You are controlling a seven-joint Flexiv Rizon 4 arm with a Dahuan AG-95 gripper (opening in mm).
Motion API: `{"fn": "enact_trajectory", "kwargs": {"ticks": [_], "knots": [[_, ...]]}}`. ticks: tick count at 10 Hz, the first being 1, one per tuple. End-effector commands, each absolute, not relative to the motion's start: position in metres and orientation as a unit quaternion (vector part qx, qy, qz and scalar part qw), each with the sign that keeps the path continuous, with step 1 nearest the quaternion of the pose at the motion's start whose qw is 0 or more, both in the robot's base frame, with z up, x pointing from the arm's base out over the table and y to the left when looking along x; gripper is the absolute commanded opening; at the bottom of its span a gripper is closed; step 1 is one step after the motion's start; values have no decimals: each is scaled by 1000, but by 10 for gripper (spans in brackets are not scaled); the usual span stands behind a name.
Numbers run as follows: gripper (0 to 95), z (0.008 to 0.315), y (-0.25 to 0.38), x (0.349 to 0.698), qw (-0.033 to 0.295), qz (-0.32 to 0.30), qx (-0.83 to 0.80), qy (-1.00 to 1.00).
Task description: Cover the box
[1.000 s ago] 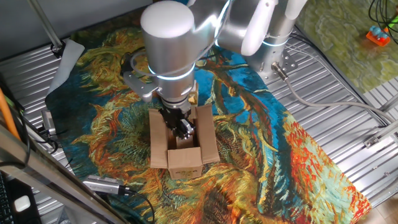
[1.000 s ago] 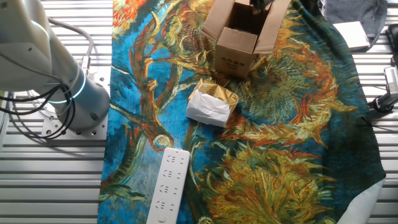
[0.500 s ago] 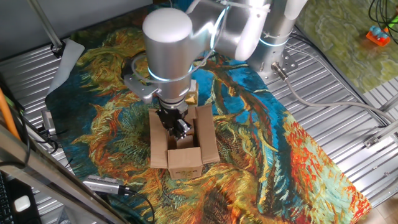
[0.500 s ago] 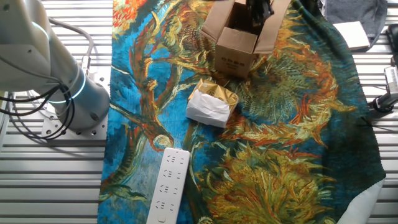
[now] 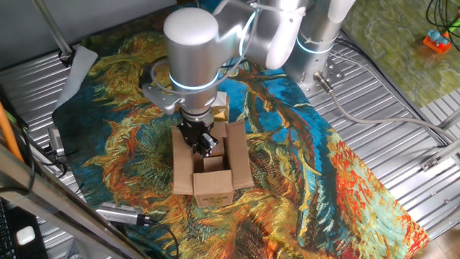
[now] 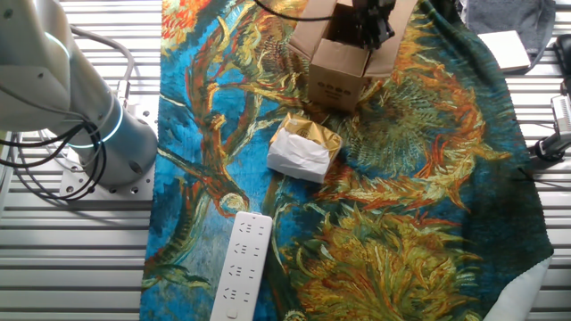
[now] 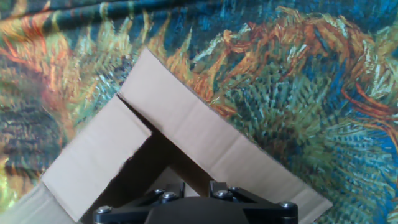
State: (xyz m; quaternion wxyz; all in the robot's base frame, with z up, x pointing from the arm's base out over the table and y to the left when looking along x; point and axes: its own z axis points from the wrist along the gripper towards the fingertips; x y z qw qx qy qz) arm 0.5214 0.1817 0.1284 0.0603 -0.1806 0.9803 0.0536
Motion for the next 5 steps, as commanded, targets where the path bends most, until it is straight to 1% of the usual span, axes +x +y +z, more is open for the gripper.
{"fn": "enact_trajectory", "kwargs": {"ticks": [1,2,5], "knots": [[190,121,181,523,70,51,-186,979],[190,120,181,524,73,50,-189,978],[190,127,175,556,79,37,-247,965]]}}
